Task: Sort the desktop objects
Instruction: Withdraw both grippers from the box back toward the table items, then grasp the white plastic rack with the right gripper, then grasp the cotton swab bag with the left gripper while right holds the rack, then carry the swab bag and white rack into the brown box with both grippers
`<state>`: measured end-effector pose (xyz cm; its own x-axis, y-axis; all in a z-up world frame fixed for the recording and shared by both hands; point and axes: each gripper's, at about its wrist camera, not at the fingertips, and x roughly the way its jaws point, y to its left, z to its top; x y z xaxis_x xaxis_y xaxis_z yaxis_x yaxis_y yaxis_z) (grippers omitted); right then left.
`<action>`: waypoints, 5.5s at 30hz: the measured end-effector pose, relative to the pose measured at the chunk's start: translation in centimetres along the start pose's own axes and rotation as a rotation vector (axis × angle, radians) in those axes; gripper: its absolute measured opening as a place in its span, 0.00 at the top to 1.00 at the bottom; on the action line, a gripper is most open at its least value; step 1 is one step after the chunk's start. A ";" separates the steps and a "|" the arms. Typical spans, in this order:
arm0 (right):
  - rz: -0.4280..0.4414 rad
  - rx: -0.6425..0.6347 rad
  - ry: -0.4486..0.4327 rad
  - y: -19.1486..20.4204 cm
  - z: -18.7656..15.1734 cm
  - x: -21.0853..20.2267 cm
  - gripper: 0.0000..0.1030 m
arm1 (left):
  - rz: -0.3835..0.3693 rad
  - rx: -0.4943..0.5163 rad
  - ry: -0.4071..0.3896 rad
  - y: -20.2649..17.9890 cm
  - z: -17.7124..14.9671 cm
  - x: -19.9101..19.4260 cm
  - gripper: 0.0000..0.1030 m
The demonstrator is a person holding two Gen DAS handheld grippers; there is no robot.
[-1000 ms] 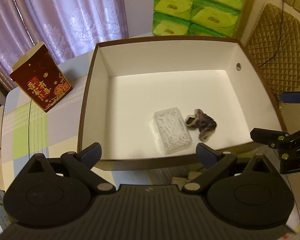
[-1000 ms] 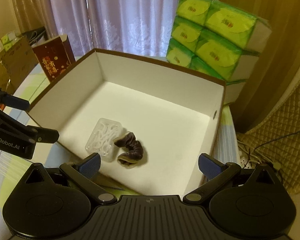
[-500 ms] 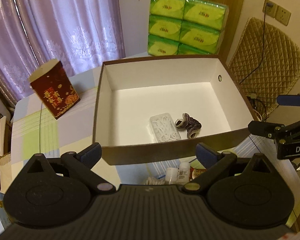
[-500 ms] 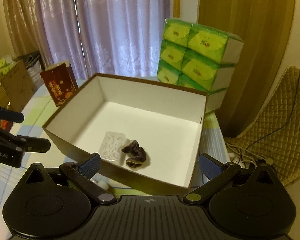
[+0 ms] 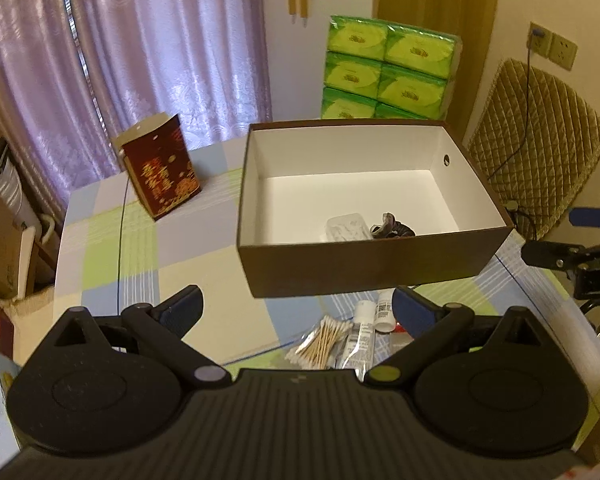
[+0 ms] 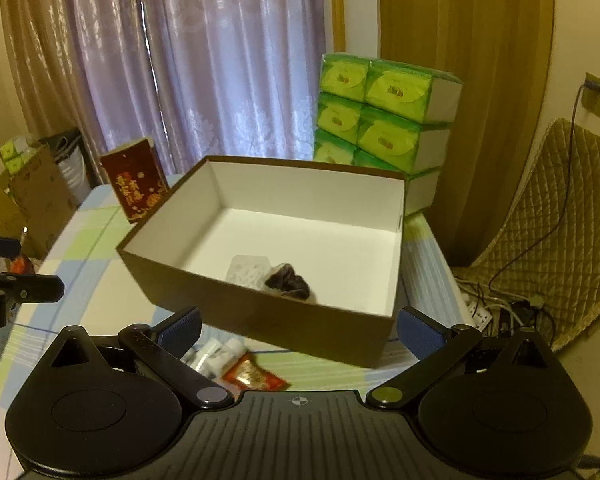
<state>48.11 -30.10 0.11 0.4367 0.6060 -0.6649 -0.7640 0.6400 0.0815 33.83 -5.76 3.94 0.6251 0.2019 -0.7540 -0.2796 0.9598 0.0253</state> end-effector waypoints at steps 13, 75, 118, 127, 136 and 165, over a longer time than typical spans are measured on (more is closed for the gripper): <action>0.002 -0.030 0.025 2.2 -4.3 -2.2 0.02 | -0.003 -0.089 0.004 2.2 -4.5 -2.5 0.04; 0.153 -0.209 0.289 3.9 -13.2 7.7 0.48 | 0.013 -0.122 0.238 3.7 -12.2 6.4 0.11; -0.050 -0.004 0.328 -5.2 -11.7 7.4 0.60 | -0.251 0.147 0.249 3.0 -6.0 20.1 0.76; -0.046 -0.027 0.330 -4.6 -11.7 7.6 0.60 | -0.177 0.141 0.276 3.5 -7.3 18.5 0.83; -0.058 -0.023 0.321 -4.1 -11.7 7.1 0.60 | -0.131 0.116 0.257 5.2 -7.5 15.5 0.83; 0.119 -0.042 0.017 -3.2 2.7 4.9 0.61 | -0.273 0.035 0.045 3.3 5.5 12.2 0.83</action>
<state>53.93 -27.93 -1.40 0.3337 0.6682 -0.6649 -0.8295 0.5433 0.1297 44.51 0.90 -1.56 0.6405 -0.0736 -0.7644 -0.0795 0.9837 -0.1613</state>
